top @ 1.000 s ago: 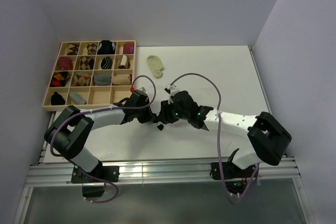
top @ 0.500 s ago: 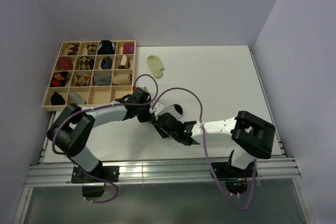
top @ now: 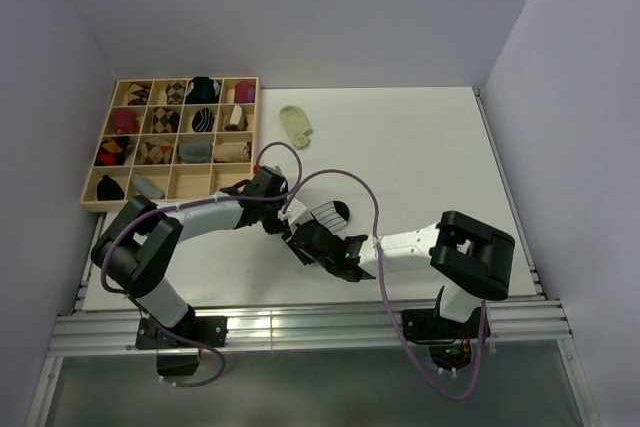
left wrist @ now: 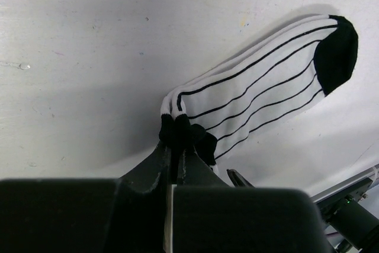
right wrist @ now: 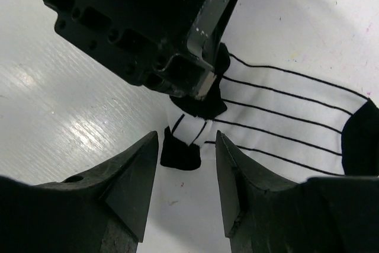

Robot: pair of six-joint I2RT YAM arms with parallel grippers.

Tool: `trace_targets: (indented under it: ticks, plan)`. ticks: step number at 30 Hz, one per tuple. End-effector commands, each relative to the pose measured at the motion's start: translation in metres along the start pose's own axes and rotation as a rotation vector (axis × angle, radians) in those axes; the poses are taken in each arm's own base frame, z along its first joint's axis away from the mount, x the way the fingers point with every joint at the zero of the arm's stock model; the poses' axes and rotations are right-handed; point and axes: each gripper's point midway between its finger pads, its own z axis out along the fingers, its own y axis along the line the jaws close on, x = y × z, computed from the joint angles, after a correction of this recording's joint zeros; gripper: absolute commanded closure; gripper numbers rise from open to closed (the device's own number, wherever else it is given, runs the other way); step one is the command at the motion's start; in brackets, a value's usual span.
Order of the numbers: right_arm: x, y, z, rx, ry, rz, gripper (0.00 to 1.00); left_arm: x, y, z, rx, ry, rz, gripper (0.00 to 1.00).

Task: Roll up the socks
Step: Roll the sock at the center of the board.

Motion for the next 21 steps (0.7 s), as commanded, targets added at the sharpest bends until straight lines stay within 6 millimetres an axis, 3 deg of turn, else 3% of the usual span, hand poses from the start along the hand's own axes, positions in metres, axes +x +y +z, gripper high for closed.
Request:
trace_targets:
  ticks: [1,11,15,19,21]
  plan:
    - [-0.035,0.004,-0.001,0.007,-0.104,0.034,0.49,-0.005,-0.012,-0.001,0.031,0.002,0.006,0.99]
    - [-0.013,0.001,0.021,0.068,-0.036,-0.011,0.51,-0.005,-0.014,-0.005,0.04,0.003,0.001,0.99]
    - [0.001,-0.005,0.027,0.105,0.001,-0.017,0.57,-0.001,-0.013,-0.003,0.038,0.022,0.003,0.99]
    - [0.006,-0.007,0.026,0.089,0.018,-0.004,0.8,-0.003,-0.014,-0.004,0.042,0.015,0.006,0.99]
    - [0.002,-0.005,0.023,0.053,0.015,0.019,0.93,-0.005,-0.017,-0.007,0.048,0.002,0.006,0.93]
